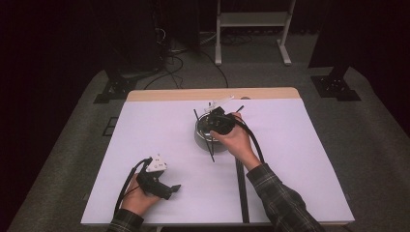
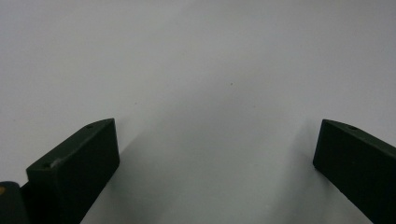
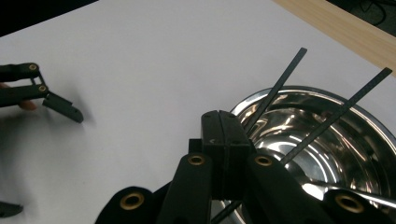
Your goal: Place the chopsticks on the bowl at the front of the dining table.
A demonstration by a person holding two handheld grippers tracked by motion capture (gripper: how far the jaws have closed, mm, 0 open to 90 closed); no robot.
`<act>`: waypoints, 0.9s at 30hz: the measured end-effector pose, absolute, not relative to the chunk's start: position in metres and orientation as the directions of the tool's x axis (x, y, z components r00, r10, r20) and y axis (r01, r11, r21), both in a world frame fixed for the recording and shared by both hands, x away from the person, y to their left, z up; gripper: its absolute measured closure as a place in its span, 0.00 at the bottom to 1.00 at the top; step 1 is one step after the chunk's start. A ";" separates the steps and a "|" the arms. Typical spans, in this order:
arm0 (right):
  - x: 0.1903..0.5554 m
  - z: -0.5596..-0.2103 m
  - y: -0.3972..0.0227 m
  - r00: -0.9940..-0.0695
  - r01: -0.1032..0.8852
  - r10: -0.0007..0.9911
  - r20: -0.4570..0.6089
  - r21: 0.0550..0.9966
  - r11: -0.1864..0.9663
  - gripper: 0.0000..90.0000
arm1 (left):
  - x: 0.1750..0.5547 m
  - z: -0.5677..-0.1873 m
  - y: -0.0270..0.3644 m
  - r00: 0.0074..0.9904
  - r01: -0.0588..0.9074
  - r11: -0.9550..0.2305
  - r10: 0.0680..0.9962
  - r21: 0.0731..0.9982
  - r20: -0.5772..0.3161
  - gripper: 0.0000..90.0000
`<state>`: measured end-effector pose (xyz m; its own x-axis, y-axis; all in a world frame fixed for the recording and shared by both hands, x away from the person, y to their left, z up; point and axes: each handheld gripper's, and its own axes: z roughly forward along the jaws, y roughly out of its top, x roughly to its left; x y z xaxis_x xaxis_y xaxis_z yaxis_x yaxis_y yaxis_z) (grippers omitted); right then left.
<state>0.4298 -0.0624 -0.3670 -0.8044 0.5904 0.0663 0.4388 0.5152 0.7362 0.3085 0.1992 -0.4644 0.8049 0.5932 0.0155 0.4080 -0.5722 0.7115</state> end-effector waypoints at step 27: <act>0.469 -0.397 -0.038 -0.770 0.503 0.631 0.088 0.692 0.517 1.00 | 0.309 -0.465 0.199 0.804 0.408 -0.570 0.594 0.713 0.014 0.00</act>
